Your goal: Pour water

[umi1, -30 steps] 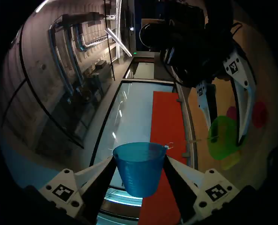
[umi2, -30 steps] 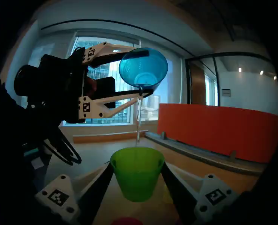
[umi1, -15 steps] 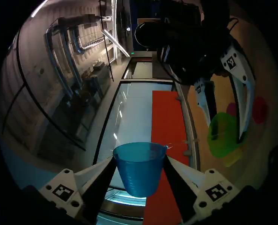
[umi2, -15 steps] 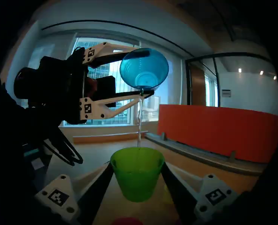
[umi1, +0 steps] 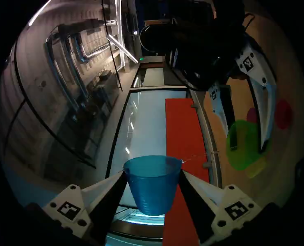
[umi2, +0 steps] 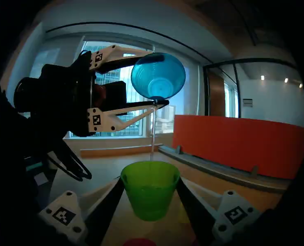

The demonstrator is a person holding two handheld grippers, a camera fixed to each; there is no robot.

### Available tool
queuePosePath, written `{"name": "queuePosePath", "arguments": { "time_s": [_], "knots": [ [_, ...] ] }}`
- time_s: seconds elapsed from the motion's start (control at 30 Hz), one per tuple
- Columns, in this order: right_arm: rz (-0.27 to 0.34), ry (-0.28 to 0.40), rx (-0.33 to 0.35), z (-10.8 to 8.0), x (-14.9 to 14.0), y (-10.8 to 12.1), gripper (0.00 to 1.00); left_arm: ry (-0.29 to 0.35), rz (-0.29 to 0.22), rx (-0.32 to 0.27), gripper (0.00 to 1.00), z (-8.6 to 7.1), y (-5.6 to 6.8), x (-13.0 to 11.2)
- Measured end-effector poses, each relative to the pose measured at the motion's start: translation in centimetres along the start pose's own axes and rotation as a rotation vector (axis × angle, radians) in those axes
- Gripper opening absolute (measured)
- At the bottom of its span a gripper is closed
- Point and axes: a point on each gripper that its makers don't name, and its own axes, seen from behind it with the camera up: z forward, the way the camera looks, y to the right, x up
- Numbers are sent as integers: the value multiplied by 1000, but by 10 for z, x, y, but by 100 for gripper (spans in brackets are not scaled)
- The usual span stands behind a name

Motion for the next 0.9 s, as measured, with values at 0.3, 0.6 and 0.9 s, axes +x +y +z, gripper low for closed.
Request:
{"name": "queuePosePath", "arguments": {
  "time_s": [0.3, 0.6, 0.9],
  "knots": [
    [-2, 3, -1, 1, 1, 1, 90, 6, 41, 2, 85, -1, 0, 5],
    [-2, 5, -2, 1, 0, 1, 90, 7, 64, 4, 85, 0, -2, 6],
    [0, 6, -2, 1, -1, 2, 90, 10, 57, 4, 85, 1, -3, 6]
  ]
}}
